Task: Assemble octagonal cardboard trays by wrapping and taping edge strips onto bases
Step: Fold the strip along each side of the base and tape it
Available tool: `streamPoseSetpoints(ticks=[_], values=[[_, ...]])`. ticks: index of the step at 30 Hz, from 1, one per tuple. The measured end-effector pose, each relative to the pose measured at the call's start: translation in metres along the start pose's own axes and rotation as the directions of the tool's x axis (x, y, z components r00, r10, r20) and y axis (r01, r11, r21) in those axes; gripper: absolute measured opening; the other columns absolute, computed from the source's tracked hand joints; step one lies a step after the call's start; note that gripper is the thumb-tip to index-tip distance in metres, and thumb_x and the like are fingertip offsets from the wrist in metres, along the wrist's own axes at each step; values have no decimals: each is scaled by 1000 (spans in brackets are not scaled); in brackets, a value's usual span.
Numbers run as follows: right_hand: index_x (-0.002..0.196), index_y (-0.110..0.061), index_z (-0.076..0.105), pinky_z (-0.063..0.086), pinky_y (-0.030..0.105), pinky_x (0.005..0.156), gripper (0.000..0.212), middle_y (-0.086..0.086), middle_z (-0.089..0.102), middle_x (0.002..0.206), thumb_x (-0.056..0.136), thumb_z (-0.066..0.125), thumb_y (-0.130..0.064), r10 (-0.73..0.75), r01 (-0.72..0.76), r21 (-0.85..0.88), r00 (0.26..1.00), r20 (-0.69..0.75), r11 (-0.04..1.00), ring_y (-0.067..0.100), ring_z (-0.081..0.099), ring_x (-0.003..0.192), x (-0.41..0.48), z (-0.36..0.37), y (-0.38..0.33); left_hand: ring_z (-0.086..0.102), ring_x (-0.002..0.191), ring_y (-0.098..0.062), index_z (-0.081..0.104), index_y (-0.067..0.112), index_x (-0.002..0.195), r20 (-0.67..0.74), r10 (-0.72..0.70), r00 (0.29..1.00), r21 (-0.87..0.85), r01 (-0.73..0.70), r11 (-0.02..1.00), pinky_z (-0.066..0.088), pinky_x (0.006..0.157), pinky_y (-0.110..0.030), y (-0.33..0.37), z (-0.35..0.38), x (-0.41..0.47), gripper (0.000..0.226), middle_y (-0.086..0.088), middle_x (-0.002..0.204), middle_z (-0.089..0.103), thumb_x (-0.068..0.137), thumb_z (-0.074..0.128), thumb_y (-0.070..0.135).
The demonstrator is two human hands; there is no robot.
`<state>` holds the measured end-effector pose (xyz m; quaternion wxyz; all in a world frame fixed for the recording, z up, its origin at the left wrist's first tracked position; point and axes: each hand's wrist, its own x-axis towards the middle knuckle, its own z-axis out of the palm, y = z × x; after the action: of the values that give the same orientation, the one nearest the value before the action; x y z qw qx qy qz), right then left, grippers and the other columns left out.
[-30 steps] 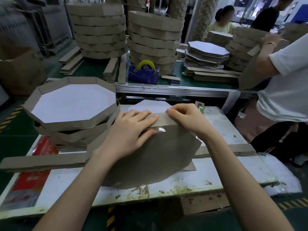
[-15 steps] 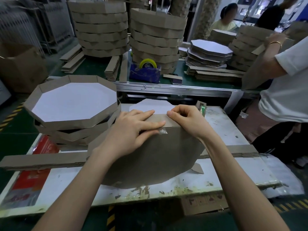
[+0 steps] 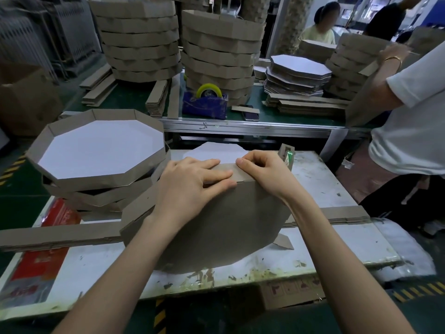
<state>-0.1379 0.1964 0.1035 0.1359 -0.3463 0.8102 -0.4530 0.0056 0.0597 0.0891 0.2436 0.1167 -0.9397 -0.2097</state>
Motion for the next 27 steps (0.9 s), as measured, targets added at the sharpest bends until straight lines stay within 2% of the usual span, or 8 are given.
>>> streamPoseSetpoints(ticks=[5,8,14,16,20,21,24,27], values=[[93,-6,70,41,31,73,24,22,68,93,96,64,-28,17,-17,4,1000,-9,1000,15,54,79,4,3,0,56,113,-18,63,43,123,3,82,997,155,-81,985,37,89,-38,-6,4,-3,43,10,130,63,84,58,60],[92,-7,70,42,32,75,22,23,69,98,96,64,-28,15,-15,3,1000,-20,1000,15,55,80,5,4,1,54,114,-18,57,43,130,26,87,996,207,-90,974,36,88,-38,-9,2,0,50,13,131,60,83,62,59],[94,-6,71,43,30,74,24,19,70,98,97,63,-28,21,-21,16,999,-29,1000,13,57,80,7,5,2,41,122,-14,17,46,150,159,24,987,399,-86,913,33,91,-33,-14,6,7,93,17,139,44,72,60,74],[92,-6,71,43,30,74,23,18,70,96,97,63,-28,24,-23,27,999,-34,999,13,57,79,8,6,3,41,123,-15,12,45,151,183,15,983,422,-92,902,35,91,-34,-13,7,9,99,15,139,43,70,54,81],[87,-10,71,42,28,70,21,7,66,84,96,64,-28,22,-20,59,999,-34,998,11,55,75,6,4,7,45,120,-14,23,45,149,154,7,988,342,-60,938,36,91,-34,-9,2,10,85,15,138,48,74,20,84],[88,-10,71,41,27,69,21,4,66,83,97,63,-28,20,-18,65,999,-37,998,10,55,75,5,4,8,43,122,-13,23,45,150,162,18,987,310,-69,948,34,93,-34,-10,2,10,79,16,141,47,79,22,80],[90,-9,71,41,21,67,21,0,65,82,98,62,-27,31,-28,74,999,-43,997,7,54,74,6,4,9,35,130,-11,18,45,150,283,24,959,189,-80,979,27,101,-33,-16,-6,13,72,17,152,35,88,50,62],[91,-6,71,39,16,63,23,1,64,81,98,61,-25,23,-19,80,999,-47,997,7,53,73,8,7,10,30,133,-12,9,45,152,330,11,944,293,-113,949,23,109,-40,-15,-11,13,85,16,152,31,85,59,59]])
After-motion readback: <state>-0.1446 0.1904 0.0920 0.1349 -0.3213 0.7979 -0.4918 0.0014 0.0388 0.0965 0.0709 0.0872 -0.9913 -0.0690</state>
